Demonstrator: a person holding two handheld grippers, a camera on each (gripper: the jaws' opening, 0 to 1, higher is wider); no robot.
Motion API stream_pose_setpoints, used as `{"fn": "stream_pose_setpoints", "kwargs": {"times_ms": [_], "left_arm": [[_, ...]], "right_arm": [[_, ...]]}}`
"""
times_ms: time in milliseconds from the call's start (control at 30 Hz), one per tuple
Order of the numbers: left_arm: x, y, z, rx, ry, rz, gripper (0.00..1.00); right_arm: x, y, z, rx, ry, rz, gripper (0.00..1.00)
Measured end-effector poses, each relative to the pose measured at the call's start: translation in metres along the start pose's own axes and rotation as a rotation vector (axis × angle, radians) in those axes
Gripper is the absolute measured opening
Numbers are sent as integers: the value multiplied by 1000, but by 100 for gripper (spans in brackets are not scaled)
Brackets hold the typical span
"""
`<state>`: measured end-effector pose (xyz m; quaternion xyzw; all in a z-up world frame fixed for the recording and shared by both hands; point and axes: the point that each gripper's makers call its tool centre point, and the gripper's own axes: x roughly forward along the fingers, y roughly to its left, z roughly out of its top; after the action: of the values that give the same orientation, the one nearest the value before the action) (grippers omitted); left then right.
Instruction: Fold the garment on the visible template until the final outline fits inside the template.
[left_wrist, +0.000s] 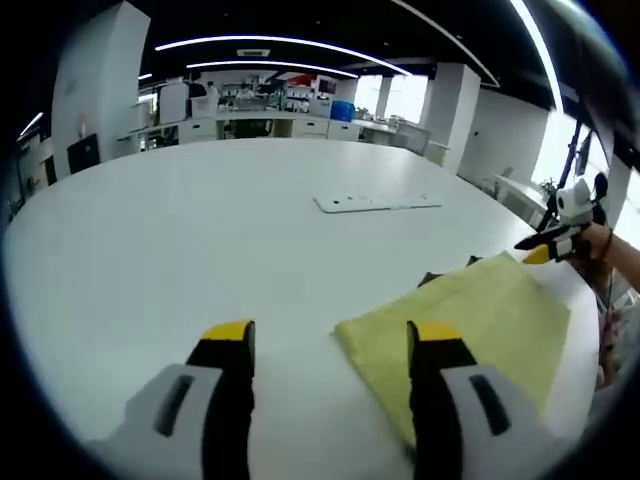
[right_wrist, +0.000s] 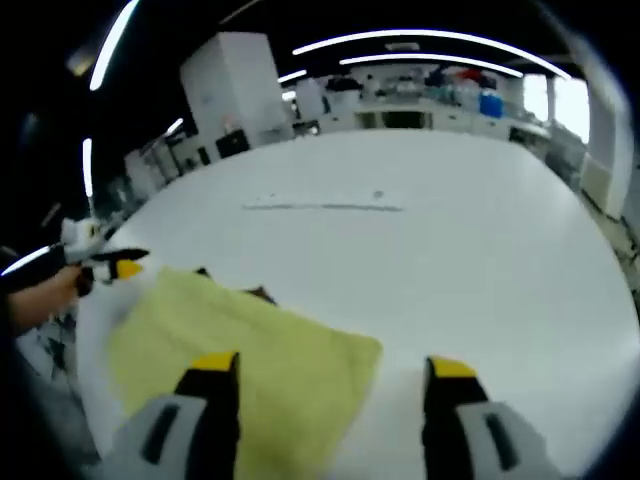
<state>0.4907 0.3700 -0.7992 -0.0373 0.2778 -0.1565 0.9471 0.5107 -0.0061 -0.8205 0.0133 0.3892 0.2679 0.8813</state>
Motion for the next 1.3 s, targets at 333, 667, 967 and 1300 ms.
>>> {"fn": "stream_pose_setpoints", "kwargs": {"times_ms": [333, 667, 967, 1300], "left_arm": [[-28, -12, -6, 23, -42, -40, 91], [-52, -37, -11, 50, -51, -99, 99], [-69, -54, -32, 62, -22, -131, 99], [-82, -69, -54, 88, 20, -160, 87]], "right_arm": [[-29, 24, -11, -34, -4, 28, 95], [-53, 41, -32, -55, 21, 60, 99], [-71, 51, -58, -57, 47, 78, 97], [-87, 54, -82, -46, 53, 96, 81]]}}
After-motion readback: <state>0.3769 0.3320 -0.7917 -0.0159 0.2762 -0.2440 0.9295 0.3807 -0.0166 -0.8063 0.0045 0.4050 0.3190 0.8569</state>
